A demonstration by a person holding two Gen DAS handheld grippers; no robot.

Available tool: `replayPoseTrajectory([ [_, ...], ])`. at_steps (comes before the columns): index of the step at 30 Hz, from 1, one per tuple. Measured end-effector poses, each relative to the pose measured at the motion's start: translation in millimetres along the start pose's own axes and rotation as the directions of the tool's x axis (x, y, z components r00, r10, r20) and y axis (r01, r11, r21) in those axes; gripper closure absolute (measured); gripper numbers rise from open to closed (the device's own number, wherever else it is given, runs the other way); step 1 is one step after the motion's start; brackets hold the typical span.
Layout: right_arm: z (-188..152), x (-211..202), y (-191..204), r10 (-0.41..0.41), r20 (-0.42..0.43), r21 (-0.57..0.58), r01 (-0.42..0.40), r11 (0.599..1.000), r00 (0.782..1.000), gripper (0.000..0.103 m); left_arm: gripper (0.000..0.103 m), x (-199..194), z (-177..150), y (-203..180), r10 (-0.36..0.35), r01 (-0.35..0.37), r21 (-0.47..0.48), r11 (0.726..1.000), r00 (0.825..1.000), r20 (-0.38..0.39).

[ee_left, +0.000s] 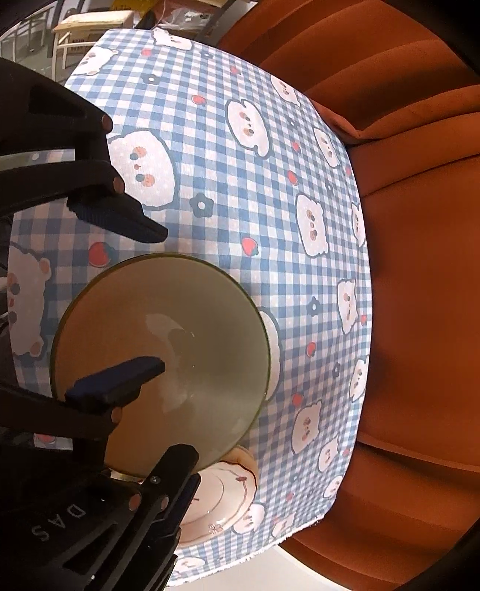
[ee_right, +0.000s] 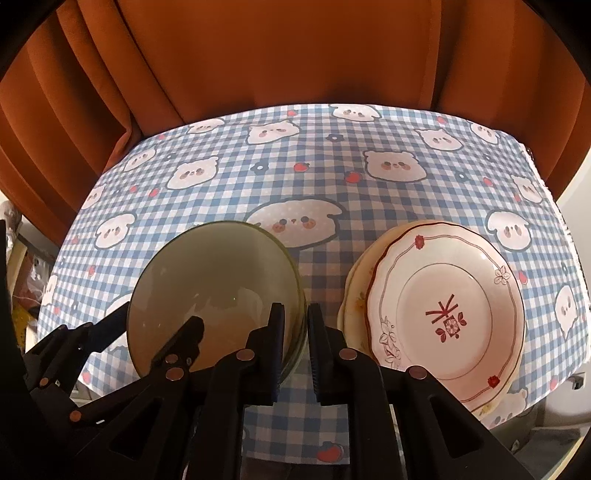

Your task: Organize plates and bowls

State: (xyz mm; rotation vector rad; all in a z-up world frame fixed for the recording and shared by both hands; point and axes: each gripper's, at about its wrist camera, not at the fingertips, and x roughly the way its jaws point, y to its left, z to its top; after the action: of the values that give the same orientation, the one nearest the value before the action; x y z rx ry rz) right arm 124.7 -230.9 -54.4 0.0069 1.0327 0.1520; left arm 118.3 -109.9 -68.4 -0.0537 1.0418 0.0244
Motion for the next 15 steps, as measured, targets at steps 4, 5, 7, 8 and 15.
replayPoseTrajectory([
  [4,3,-3,-5,-0.003,0.014,0.029,0.003,1.000,1.000,0.048,0.031,4,4,5,-0.038,0.038,0.001,0.999,0.999,-0.009],
  [5,3,-4,-7,-0.008,0.022,0.036,0.007,0.999,1.000,0.043,0.031,7,6,6,-0.049,0.049,0.002,0.999,0.999,-0.014],
  [7,5,-1,-7,-0.009,0.017,0.043,0.009,0.999,1.000,0.042,0.031,13,7,7,-0.065,0.065,0.005,0.998,0.997,-0.028],
  [8,7,3,-6,-0.002,0.004,0.049,0.002,0.999,1.000,0.042,0.031,16,8,8,-0.080,0.081,0.007,0.997,0.996,-0.036],
  [15,12,26,0,0.034,-0.054,0.098,-0.029,0.995,0.998,0.042,0.031,30,14,15,-0.201,0.204,0.024,0.979,0.977,-0.076],
])
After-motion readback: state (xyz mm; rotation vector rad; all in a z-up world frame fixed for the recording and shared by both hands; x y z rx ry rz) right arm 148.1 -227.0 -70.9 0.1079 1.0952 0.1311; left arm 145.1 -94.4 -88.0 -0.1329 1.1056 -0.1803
